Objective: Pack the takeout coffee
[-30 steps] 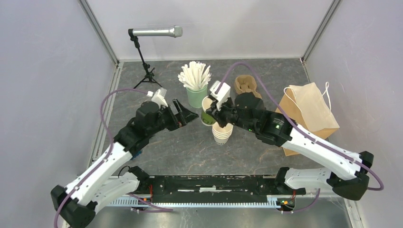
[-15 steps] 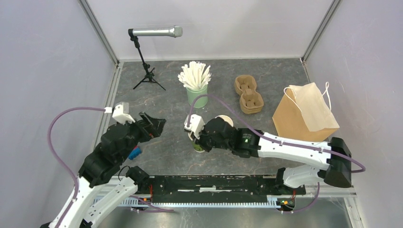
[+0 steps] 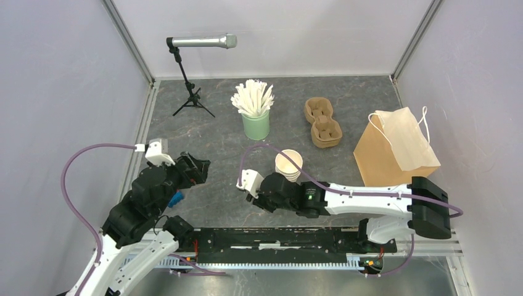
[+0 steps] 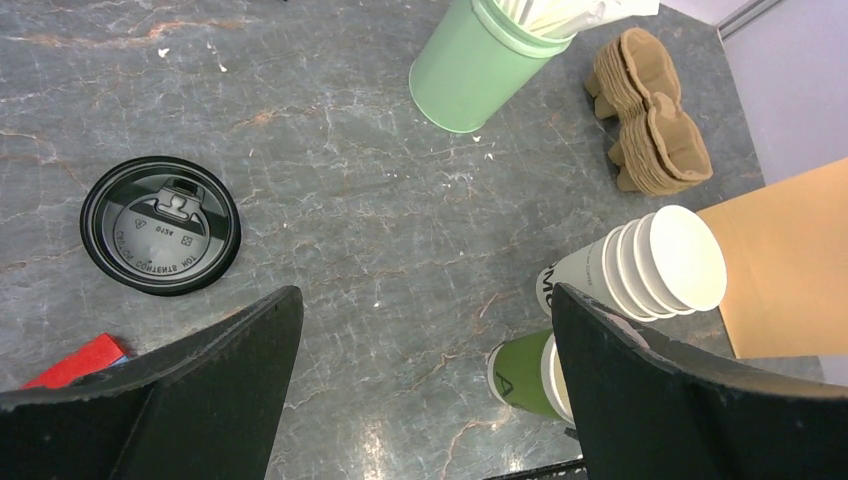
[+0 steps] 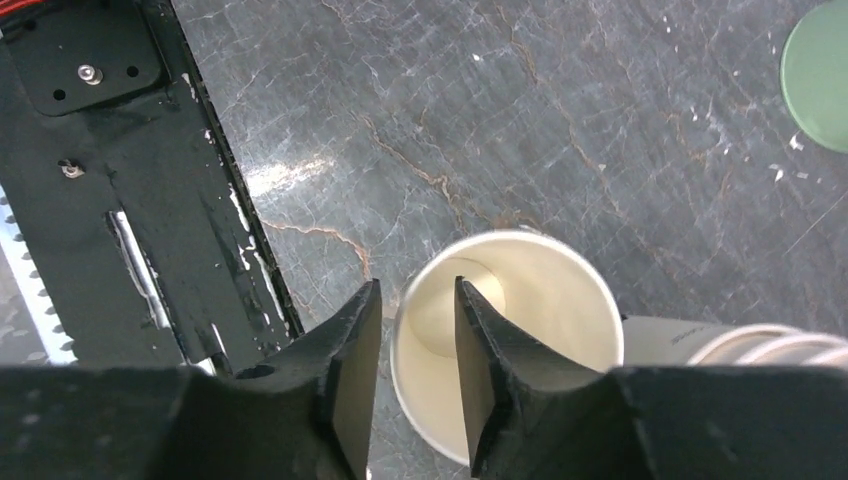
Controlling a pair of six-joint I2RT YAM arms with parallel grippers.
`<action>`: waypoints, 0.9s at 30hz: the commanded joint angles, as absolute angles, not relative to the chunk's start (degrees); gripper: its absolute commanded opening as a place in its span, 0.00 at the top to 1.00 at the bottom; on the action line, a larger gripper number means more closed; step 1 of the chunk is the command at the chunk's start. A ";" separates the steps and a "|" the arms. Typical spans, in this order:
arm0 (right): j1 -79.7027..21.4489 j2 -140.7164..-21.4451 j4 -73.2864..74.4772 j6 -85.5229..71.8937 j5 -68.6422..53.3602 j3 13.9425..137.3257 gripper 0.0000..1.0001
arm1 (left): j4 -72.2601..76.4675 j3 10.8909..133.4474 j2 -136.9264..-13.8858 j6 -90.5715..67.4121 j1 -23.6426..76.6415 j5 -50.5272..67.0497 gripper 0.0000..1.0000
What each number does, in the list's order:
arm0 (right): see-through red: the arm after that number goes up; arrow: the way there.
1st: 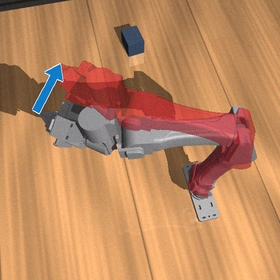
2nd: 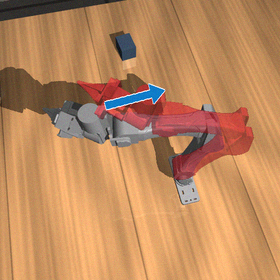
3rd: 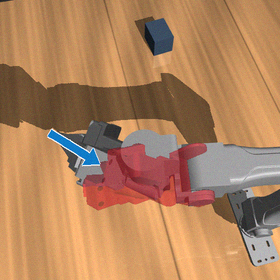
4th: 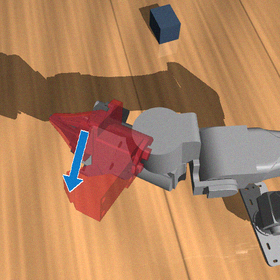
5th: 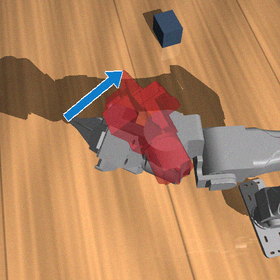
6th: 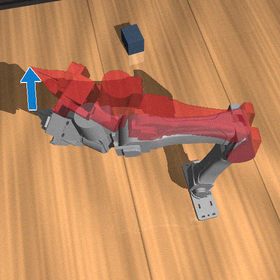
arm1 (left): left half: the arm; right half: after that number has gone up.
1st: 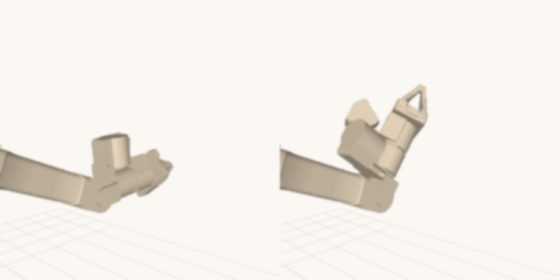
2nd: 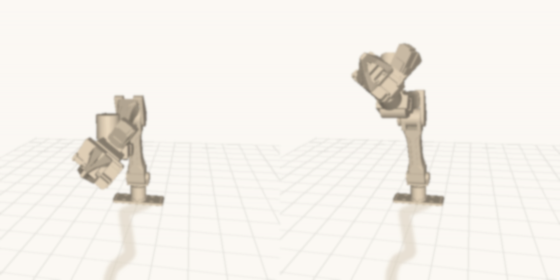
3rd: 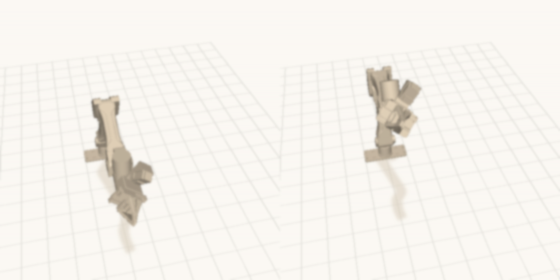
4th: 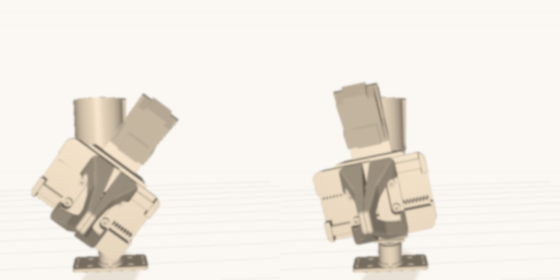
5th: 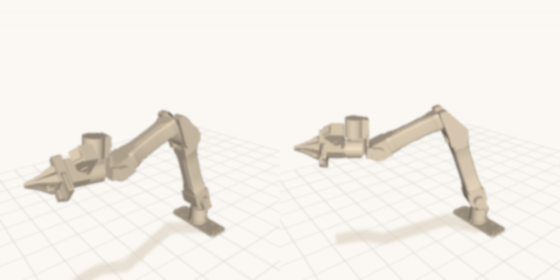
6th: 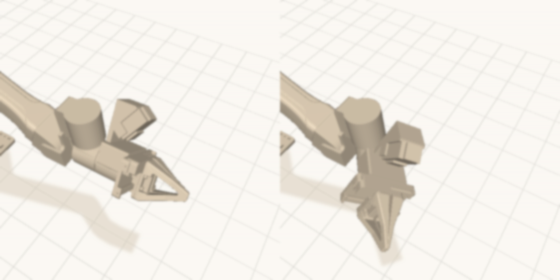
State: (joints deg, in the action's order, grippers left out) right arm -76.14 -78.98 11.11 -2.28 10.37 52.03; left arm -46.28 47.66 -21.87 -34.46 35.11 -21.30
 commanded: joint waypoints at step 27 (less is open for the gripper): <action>-69.08 -55.74 11.01 -20.73 31.55 29.47 0.43 | -44.89 46.15 -24.56 -30.85 35.16 -17.90 0.00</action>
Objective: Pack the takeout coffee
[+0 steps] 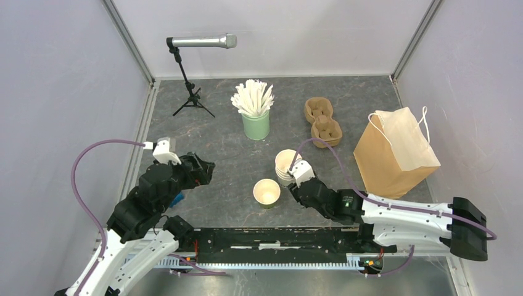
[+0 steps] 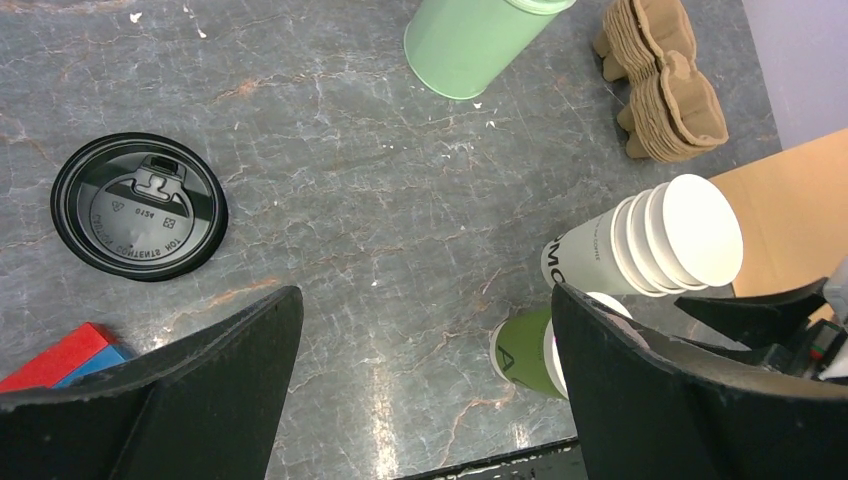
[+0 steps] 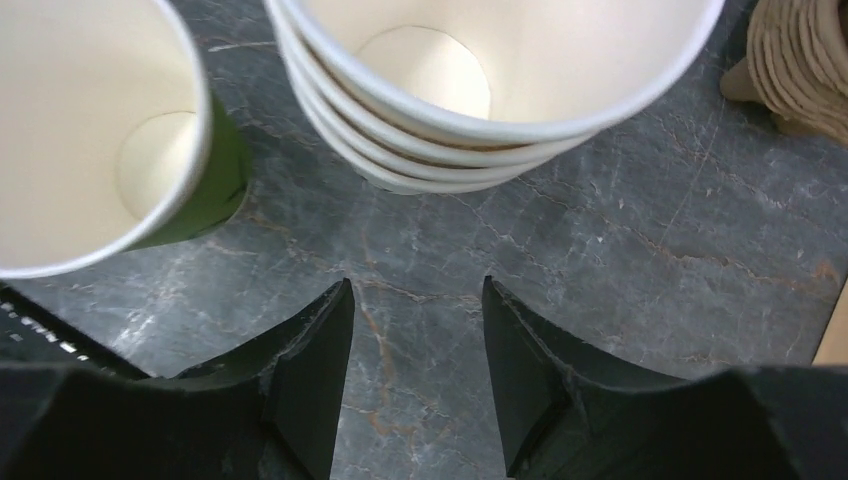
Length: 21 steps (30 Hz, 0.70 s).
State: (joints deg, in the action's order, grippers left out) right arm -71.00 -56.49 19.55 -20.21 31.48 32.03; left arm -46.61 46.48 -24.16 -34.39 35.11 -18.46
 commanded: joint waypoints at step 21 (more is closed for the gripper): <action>-59.74 -64.50 -13.00 -18.10 28.39 23.51 0.36 | -44.04 45.76 -26.71 -30.52 35.22 -15.88 0.00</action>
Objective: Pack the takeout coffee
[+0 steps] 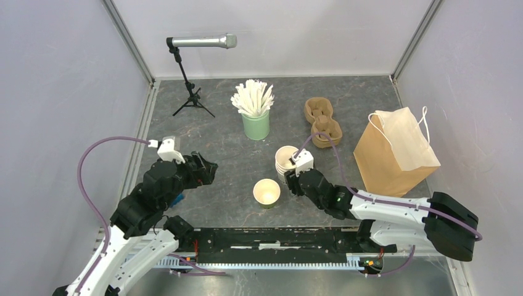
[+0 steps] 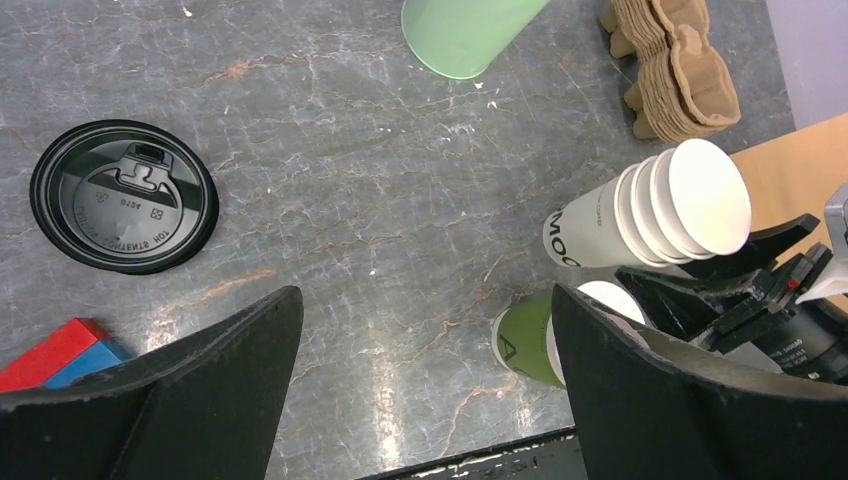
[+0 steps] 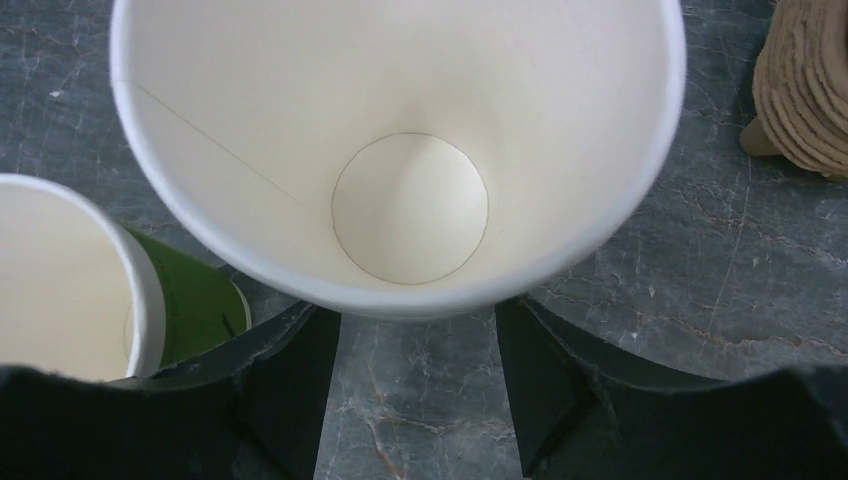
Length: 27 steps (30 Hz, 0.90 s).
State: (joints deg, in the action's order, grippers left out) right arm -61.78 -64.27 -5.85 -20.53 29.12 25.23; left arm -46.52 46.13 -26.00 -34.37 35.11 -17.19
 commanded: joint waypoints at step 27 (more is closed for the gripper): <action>-50.58 -56.06 -5.74 -11.44 16.76 22.50 0.37 | -43.85 52.95 -65.52 -34.02 12.92 -17.86 0.34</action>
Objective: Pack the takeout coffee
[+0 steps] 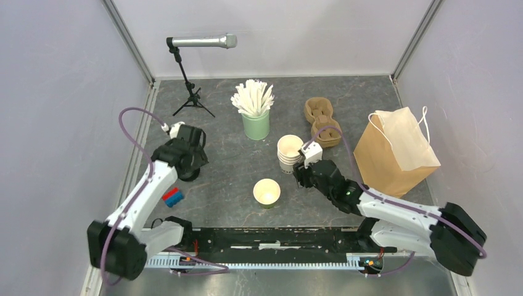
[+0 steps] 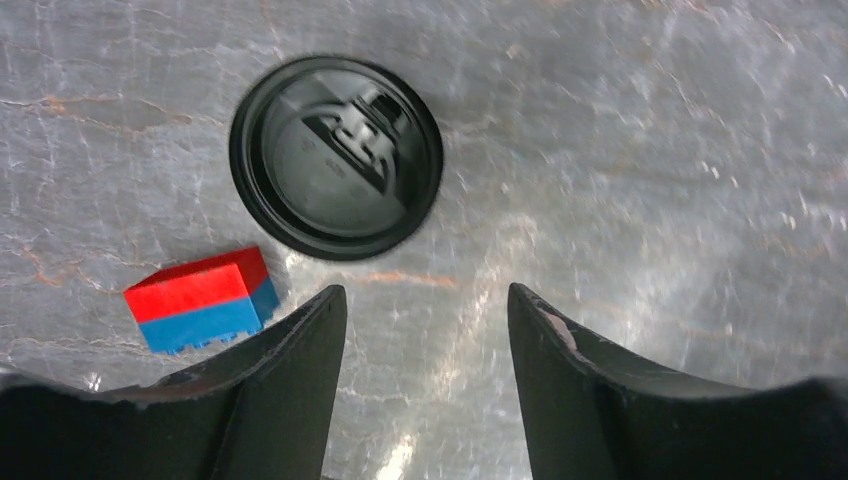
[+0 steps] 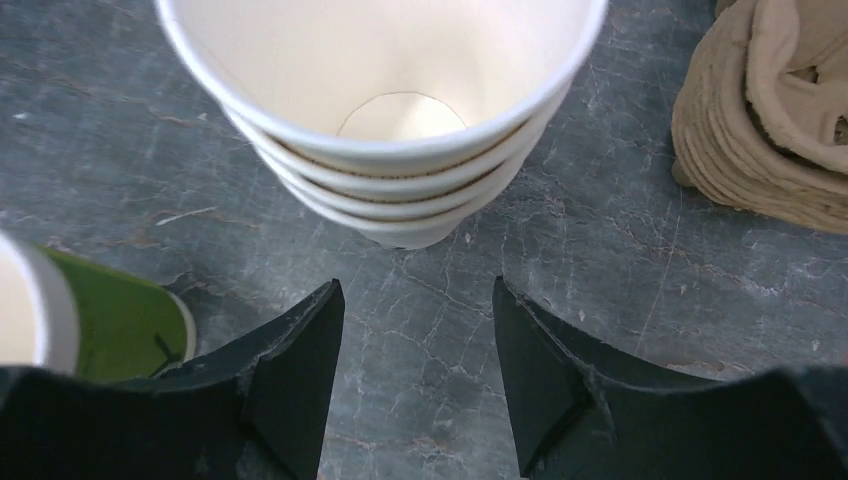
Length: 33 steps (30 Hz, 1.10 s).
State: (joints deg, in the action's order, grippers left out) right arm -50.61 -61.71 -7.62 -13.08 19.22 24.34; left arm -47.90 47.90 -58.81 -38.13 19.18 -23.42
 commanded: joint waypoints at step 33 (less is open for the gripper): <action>-50.57 -43.34 -8.70 -11.61 9.62 18.56 0.38 | -40.43 57.74 -82.98 -31.01 7.40 -18.94 0.72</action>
State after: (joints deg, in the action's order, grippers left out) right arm -50.61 -43.97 -6.46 -11.70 10.04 18.85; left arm -39.75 55.18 -82.08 -34.28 7.81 -17.76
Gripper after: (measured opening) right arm 0.618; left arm 0.325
